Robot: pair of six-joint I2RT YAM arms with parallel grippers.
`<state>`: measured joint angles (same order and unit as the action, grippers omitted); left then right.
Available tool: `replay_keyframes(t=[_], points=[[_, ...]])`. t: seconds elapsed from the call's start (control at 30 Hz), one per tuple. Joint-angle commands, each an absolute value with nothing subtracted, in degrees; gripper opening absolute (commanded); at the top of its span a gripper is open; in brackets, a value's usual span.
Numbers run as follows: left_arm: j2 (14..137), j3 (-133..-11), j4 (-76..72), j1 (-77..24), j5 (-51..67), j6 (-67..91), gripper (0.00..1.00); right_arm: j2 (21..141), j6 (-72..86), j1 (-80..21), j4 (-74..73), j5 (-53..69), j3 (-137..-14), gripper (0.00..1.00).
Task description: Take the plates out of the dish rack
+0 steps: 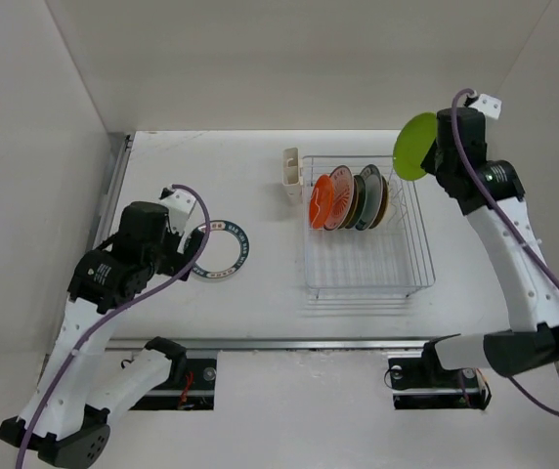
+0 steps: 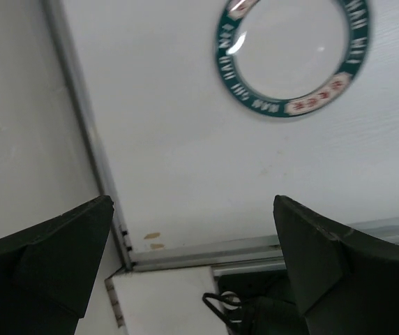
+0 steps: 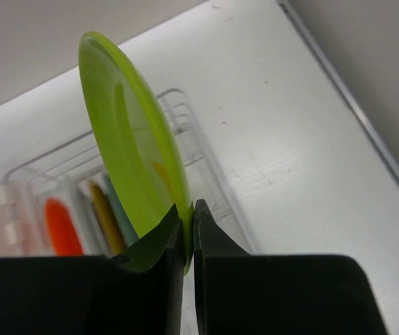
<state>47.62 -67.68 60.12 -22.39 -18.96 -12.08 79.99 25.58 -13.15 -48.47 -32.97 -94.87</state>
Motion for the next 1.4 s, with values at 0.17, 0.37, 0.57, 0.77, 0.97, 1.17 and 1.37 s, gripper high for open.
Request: replay_keyframes(t=[0.17,0.37,0.57,0.77,0.97,1.17,1.37], points=[[52.2,-76.9,59.4,-22.2,12.9,-14.3,1.0,74.6,22.5,-24.2,-31.1,3.5,-78.2,0.0],[60.2,-75.9,53.3,-22.2,14.3,-10.6,0.91,86.2,24.7,-33.8,-13.9,15.6,-75.1,0.0],[65.4,-71.1,46.2,-22.2,12.2,-9.8,0.89,97.7,24.7,-39.1,-6.5,20.1,-80.5,0.0],[68.1,-68.5,42.2,-22.2,2.0,-10.4,0.83,99.1,26.3,-40.3,3.7,26.6,-75.6,0.0],[68.1,-67.3,41.1,-21.2,5.7,-9.3,0.8,99.1,26.3,-40.3,8.5,31.8,-70.4,0.0],[69.4,-65.6,40.0,-18.3,8.4,-9.3,0.72,98.1,25.8,-40.3,10.9,32.3,-67.9,0.0],[72.6,-65.6,40.5,-11.8,18.7,-9.9,0.66,96.0,25.1,-39.2,11.4,32.3,-65.9,0.0]])
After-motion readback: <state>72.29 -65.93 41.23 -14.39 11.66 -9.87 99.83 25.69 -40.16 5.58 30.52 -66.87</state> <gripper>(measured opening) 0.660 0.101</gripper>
